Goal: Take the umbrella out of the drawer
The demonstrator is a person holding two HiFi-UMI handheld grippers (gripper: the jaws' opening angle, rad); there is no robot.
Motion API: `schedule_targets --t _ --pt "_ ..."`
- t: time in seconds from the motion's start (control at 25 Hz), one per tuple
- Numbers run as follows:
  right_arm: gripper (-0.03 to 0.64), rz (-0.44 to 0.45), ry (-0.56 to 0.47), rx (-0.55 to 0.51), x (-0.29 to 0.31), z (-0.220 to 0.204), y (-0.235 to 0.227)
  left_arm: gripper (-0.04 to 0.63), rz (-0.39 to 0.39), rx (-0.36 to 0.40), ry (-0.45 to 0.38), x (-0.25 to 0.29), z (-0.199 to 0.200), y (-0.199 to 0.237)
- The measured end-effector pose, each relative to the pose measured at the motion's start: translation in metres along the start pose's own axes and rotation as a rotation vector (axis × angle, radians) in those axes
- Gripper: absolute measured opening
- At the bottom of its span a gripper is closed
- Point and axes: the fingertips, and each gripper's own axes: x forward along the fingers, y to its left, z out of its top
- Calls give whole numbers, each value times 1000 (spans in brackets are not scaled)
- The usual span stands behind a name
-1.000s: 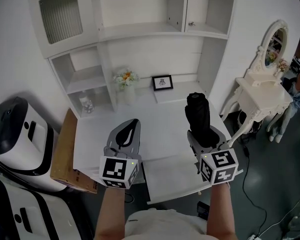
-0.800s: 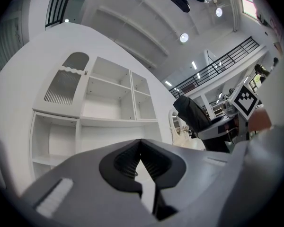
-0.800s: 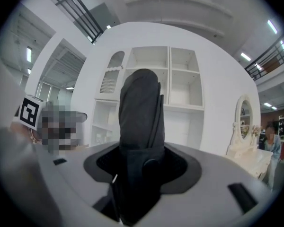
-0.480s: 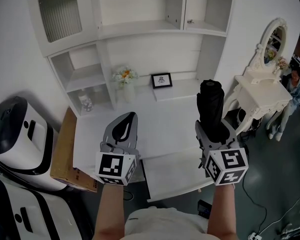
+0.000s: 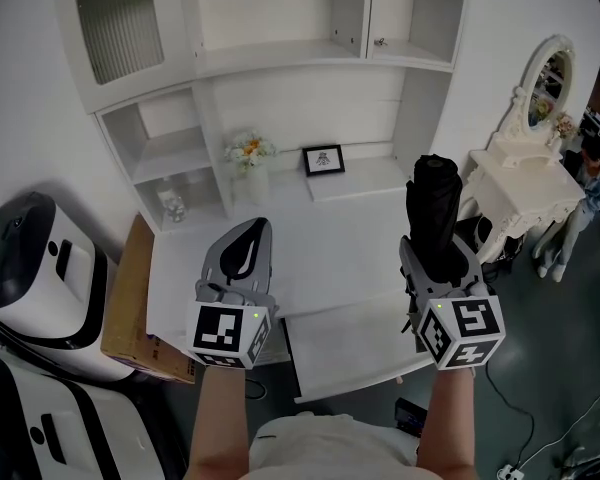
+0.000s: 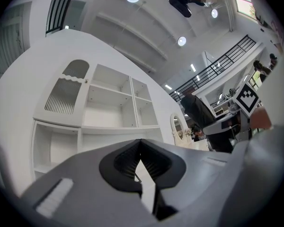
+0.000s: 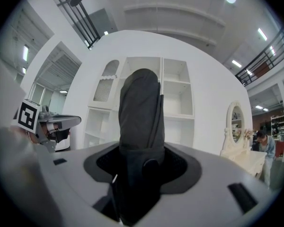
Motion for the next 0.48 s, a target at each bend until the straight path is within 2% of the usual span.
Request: schedule_targets --t 0.48 --pt "239 -4 -4 1 -4 3 -10 11 -13 17 -4 3 7 -4"
